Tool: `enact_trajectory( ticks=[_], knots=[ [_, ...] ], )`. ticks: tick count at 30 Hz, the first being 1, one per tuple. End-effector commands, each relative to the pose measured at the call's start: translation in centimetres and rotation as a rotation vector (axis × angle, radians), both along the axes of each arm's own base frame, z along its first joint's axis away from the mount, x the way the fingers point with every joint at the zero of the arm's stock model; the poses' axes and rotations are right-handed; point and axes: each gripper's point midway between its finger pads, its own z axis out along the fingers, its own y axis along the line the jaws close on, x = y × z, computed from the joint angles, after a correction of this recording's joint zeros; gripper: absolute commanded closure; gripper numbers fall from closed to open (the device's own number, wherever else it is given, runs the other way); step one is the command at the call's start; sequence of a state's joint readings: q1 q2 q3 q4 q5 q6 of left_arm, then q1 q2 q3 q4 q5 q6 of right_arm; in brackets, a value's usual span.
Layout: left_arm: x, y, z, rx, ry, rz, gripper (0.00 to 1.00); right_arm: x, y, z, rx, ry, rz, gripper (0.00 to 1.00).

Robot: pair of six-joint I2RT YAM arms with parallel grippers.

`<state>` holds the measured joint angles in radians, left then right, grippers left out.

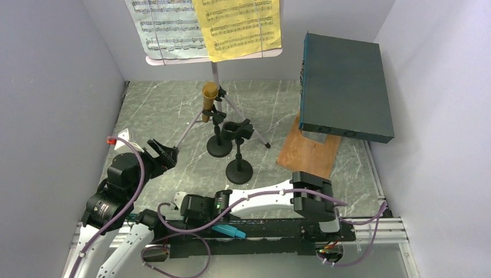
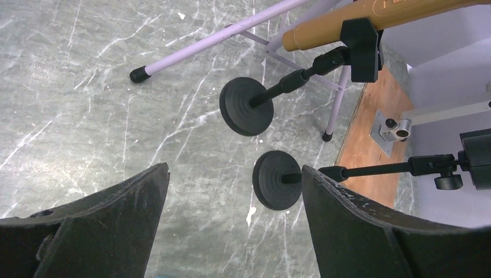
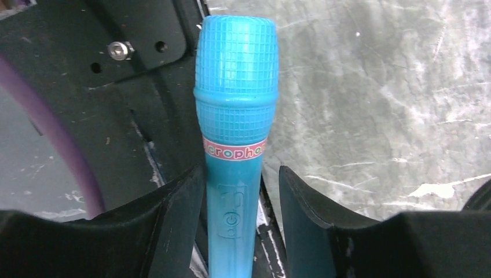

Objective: Set up the instrument practice props

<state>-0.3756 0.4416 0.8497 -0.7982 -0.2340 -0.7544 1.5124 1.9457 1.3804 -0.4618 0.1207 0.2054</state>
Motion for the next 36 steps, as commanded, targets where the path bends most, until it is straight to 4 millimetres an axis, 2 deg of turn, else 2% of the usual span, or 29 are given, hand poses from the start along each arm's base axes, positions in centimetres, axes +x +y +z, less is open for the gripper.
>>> enact_trajectory(
  ticks=[1, 6, 18, 20, 22, 25, 29, 31, 33, 36],
  knots=[
    [0.0, 0.2, 1.3, -0.015, -0.026, 0.015, 0.11, 1.3, 0.7, 1.7, 0.047, -0.058, -0.019, 0.47],
    [0.1, 0.1, 1.6, -0.008, -0.023, 0.008, 0.11, 1.6, 1.3, 0.7, 0.015, -0.08, 0.02, 0.44],
    [0.0, 0.2, 1.8, -0.005, -0.027, 0.01, 0.11, 2.1, 2.1, -0.1, 0.018, -0.075, 0.045, 0.44],
    [0.1, 0.1, 1.9, -0.005, -0.029, 0.006, 0.11, 2.3, 2.1, 0.0, 0.019, -0.083, 0.042, 0.47],
    [0.1, 0.2, 2.1, -0.002, -0.031, 0.009, 0.11, 3.1, 2.1, 1.1, 0.047, -0.12, 0.017, 0.59],
    [0.0, 0.8, 2.5, 0.013, -0.043, 0.031, 0.11, 4.8, 2.5, 4.9, 0.175, -0.203, -0.03, 0.79],
    [-0.9, 4.2, 5.2, 0.092, -0.114, 0.161, 0.1, 7.5, 2.4, 12.5, 0.38, -0.289, -0.089, 1.0],
    [-1.8, 5.7, 7.3, 0.103, -0.179, 0.212, 0.1, 9.2, 1.7, 16.3, 0.476, -0.319, -0.128, 1.0],
    [-2.9, 7.0, 9.4, 0.1, -0.244, 0.257, 0.1, 10.6, 0.9, 21.0, 0.604, -0.332, -0.155, 1.0],
    [-4.6, 8.7, 11.9, 0.08, -0.332, 0.322, 0.1, 11.7, -1.0, 29.3, 0.866, -0.318, -0.152, 1.0]
  ],
)
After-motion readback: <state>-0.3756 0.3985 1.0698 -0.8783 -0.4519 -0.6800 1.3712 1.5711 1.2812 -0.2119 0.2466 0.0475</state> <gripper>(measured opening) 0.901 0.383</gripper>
